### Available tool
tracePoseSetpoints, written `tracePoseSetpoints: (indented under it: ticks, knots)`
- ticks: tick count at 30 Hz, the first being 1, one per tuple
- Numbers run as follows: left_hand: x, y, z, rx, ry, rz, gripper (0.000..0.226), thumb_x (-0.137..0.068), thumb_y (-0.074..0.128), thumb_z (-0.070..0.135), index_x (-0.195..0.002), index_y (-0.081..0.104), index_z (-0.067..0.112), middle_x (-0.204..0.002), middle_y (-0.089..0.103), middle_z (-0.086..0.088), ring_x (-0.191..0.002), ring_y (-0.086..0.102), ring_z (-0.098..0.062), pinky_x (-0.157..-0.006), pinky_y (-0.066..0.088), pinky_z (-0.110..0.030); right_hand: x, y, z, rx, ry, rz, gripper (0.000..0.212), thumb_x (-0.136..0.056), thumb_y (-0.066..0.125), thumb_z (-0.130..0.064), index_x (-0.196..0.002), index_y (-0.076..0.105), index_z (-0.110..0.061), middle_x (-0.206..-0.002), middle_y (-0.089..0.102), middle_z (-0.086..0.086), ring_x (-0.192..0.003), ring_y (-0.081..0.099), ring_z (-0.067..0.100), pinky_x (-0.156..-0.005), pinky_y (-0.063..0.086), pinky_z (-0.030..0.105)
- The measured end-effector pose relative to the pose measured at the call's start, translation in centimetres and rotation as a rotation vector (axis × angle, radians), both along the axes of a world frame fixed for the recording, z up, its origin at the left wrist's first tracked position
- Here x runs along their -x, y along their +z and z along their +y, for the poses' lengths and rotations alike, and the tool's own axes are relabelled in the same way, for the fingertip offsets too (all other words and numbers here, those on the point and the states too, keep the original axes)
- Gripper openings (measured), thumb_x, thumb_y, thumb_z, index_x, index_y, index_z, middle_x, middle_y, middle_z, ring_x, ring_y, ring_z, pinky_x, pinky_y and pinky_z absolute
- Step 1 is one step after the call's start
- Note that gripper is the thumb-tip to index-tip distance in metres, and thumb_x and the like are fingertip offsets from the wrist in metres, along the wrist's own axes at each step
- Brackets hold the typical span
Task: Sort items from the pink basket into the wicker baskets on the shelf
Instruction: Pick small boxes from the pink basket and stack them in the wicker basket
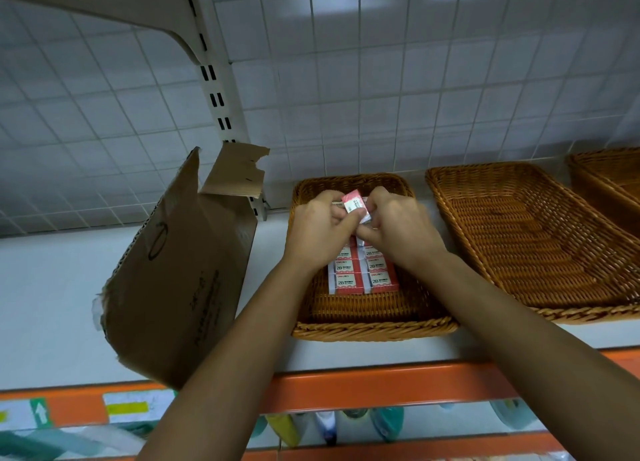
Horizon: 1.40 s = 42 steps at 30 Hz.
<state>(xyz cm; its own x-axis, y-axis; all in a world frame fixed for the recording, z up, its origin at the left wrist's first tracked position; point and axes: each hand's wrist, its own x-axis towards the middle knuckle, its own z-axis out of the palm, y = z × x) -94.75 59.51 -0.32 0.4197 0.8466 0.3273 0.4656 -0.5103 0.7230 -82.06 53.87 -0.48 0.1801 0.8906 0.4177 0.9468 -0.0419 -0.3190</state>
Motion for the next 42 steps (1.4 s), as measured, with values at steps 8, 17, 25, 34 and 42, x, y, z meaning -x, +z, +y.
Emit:
tracePoseSetpoints:
  ticks: [8,17,25,34,42]
  knots:
    - [0.2,-0.5,0.5,-0.198,0.017,0.223,0.047,-0.090,0.059,0.016,-0.135,0.050,0.022,-0.124,0.056,-0.008,-0.113,0.052,-0.021,-0.094,0.041,-0.028,0.3,0.0,0.0,0.112,0.039,-0.082,0.031,-0.089,0.059,-0.020,-0.118,0.052,-0.012,-0.118,0.057,0.007,-0.109,0.052,0.022,-0.088,0.045,0.031]
    - [-0.1,-0.7,-0.1,-0.282,-0.014,0.739,0.046,-0.089,0.057,0.018,-0.135,0.050,0.020,-0.129,0.050,-0.009,-0.117,0.043,-0.029,-0.098,0.037,-0.034,0.3,-0.4,0.2,0.299,-0.091,-0.094,0.037,-0.086,0.059,-0.011,-0.123,0.055,-0.008,-0.124,0.052,0.012,-0.112,0.052,0.029,-0.089,0.046,0.036]
    - [-0.2,-0.8,-0.2,-0.239,0.014,0.724,0.043,-0.092,0.056,0.012,-0.134,0.052,0.012,-0.135,0.041,-0.012,-0.124,0.040,-0.027,-0.103,0.038,-0.034,0.4,-0.4,0.0,0.319,-0.091,-0.111,0.026,-0.089,0.054,-0.010,-0.114,0.058,-0.007,-0.120,0.052,0.012,-0.105,0.056,0.031,-0.084,0.048,0.037]
    - [-0.3,-0.2,-0.7,-0.146,0.091,0.702,0.035,-0.091,0.056,0.013,-0.126,0.050,0.008,-0.120,0.053,-0.015,-0.108,0.055,-0.030,-0.082,0.048,-0.034,0.4,-0.4,0.0,0.312,-0.084,-0.105,0.030,-0.092,0.054,-0.013,-0.121,0.055,-0.008,-0.124,0.051,0.012,-0.109,0.055,0.031,-0.087,0.049,0.038]
    - [-0.3,0.1,-0.9,-0.154,0.094,0.718,0.031,-0.094,0.053,0.014,-0.124,0.050,0.007,-0.118,0.057,-0.014,-0.106,0.057,-0.030,-0.078,0.048,-0.033,0.1,-0.6,0.3,0.312,-0.092,-0.089,0.025,-0.092,0.055,-0.014,-0.115,0.057,-0.007,-0.120,0.052,0.012,-0.106,0.056,0.030,-0.088,0.051,0.039]
